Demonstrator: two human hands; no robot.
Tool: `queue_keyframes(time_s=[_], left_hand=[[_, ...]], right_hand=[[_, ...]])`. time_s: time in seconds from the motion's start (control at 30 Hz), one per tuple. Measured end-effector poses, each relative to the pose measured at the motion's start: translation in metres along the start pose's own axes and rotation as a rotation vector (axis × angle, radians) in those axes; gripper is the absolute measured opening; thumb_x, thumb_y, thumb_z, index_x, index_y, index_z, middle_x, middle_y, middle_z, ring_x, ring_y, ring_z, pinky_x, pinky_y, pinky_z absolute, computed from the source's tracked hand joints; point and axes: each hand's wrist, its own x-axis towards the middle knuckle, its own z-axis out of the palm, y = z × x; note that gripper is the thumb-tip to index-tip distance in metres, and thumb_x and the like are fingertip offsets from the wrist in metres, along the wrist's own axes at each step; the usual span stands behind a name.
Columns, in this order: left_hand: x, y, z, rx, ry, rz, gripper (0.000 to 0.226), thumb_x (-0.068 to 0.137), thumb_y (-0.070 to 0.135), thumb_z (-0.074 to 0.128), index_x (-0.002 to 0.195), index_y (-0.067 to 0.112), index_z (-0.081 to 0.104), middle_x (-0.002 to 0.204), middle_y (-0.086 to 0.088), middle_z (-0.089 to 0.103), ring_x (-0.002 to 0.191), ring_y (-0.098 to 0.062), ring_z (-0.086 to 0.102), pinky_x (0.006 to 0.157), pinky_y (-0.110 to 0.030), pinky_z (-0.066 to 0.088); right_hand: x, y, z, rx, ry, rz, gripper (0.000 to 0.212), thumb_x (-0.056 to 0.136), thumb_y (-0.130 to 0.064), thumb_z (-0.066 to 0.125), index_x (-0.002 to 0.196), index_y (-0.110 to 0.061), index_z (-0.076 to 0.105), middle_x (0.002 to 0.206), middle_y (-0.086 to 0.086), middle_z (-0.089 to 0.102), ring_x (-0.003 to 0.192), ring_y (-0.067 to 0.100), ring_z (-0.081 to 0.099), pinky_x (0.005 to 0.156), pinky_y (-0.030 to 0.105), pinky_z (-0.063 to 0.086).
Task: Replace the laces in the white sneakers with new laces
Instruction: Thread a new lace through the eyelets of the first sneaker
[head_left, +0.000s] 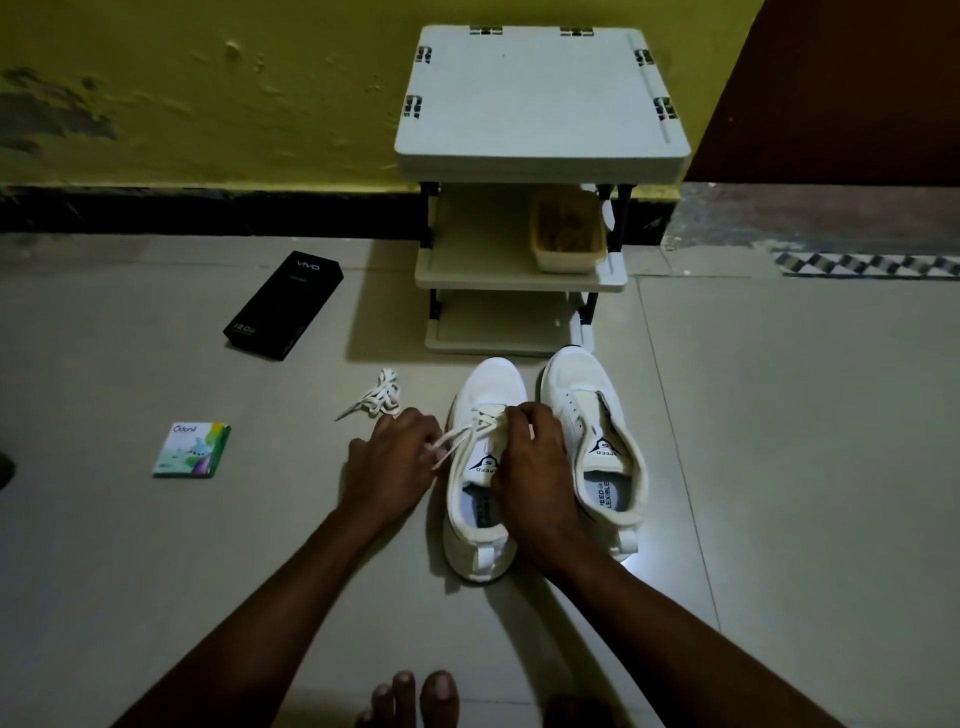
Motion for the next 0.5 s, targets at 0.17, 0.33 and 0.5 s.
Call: queue_keyframes(time_s=[0.17,0.33,0.5], left_hand=[[-0.003,0.011,-0.027,-0.287,0.178,0.002,0.013,0.091,0.033,0.065,0.081,0.035,0.057,0.075,0.017,0.064,0.084,-0.007,0.062,0.091,-0.051,0.038],[-0.015,0.041,-0.062,-0.380,0.248,0.125,0.009,0.092,0.028,0.072,0.087,0.032,0.066,0.088,0.021,0.069,0.091,0.005,0.061,0.097,-0.045,0.036],[-0.017,0.051,-0.073,-0.566,0.372,0.174,0.010,0.097,0.014,0.067,0.098,0.020,0.075,0.094,0.009,0.070,0.086,-0.008,0.065,0.076,-0.020,0.050]], right_hand=[[0.001,0.000,-0.004,0.045,-0.040,-0.066,0.069,0.072,-0.003,0.070,0.138,-0.004,0.048,0.137,0.017,0.047,0.124,0.033,0.046,0.106,0.037,0.041],[0.006,-0.011,-0.018,0.292,0.014,-0.177,0.058,0.087,-0.009,0.066,0.142,-0.009,0.047,0.140,0.011,0.054,0.129,0.027,0.052,0.112,0.031,0.036],[0.029,-0.032,-0.035,0.600,0.006,-0.023,0.053,0.090,-0.028,0.070,0.135,-0.034,0.044,0.087,-0.010,0.070,0.081,0.007,0.068,0.078,0.036,0.056]])
